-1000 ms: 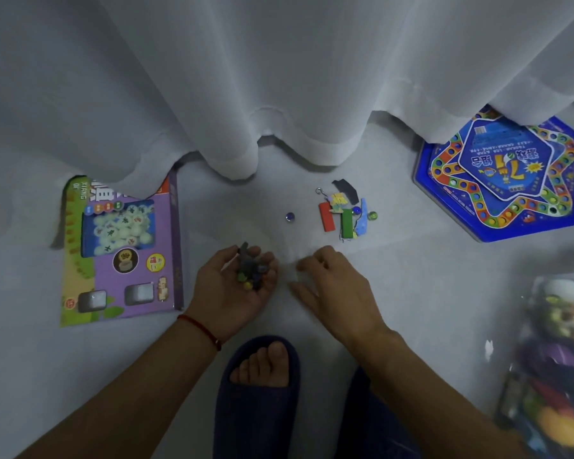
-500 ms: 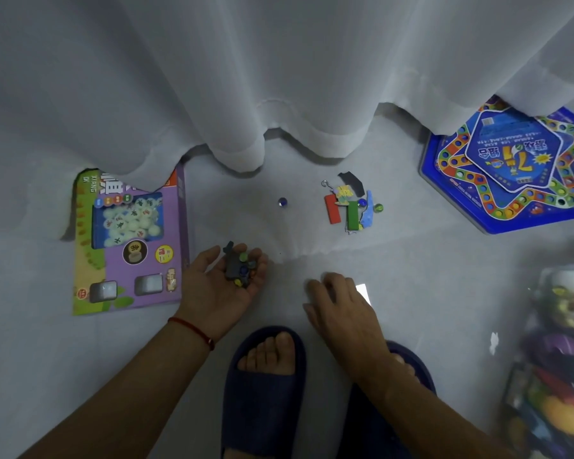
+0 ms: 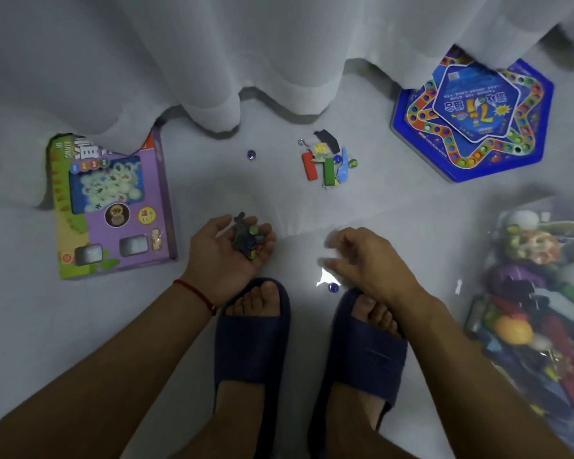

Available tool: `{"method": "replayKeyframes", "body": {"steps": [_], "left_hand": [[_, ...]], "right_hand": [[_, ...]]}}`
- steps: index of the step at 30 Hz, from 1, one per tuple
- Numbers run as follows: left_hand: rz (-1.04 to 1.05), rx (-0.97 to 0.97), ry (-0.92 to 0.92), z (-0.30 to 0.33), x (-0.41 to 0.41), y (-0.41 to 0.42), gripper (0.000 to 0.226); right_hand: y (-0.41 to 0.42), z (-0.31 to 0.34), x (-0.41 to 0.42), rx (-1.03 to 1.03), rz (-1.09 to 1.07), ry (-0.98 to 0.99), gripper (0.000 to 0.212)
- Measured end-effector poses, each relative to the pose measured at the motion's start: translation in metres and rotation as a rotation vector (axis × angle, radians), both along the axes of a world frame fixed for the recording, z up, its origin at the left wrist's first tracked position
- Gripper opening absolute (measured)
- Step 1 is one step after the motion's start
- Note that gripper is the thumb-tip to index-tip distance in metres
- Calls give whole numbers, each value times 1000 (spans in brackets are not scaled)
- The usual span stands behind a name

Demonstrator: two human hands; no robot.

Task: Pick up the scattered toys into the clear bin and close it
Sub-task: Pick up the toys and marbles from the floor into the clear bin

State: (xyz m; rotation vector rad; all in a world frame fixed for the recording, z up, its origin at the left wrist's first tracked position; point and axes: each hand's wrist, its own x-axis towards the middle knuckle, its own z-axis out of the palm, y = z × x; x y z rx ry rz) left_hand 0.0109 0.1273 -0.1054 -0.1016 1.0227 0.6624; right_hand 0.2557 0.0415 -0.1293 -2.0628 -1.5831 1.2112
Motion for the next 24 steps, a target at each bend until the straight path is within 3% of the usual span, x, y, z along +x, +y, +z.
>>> {"method": "replayKeyframes", "body": {"steps": [2, 4, 6, 9, 14, 18, 24], "left_hand": [[-5, 4, -21, 3, 2, -7, 31], [-1, 1, -38, 6, 0, -15, 32], [8, -8, -50, 8, -3, -24, 35], [24, -7, -70, 10, -12, -32, 36], [92, 55, -31, 13, -31, -18, 34], [136, 119, 14, 20, -43, 6, 36], [143, 125, 22, 34, -34, 29, 44]], "right_hand": [[-13, -3, -12, -30, 134, -111, 36], [-26, -8, -26, -7, 241, -211, 28], [-32, -11, -30, 1, 253, -242, 20], [-18, -9, -31, -21, 187, -178, 26], [67, 4, -64, 217, 228, -175, 40], [157, 3, -94, 400, 273, -305, 51], [227, -22, -115, 365, 437, -478, 39]]}}
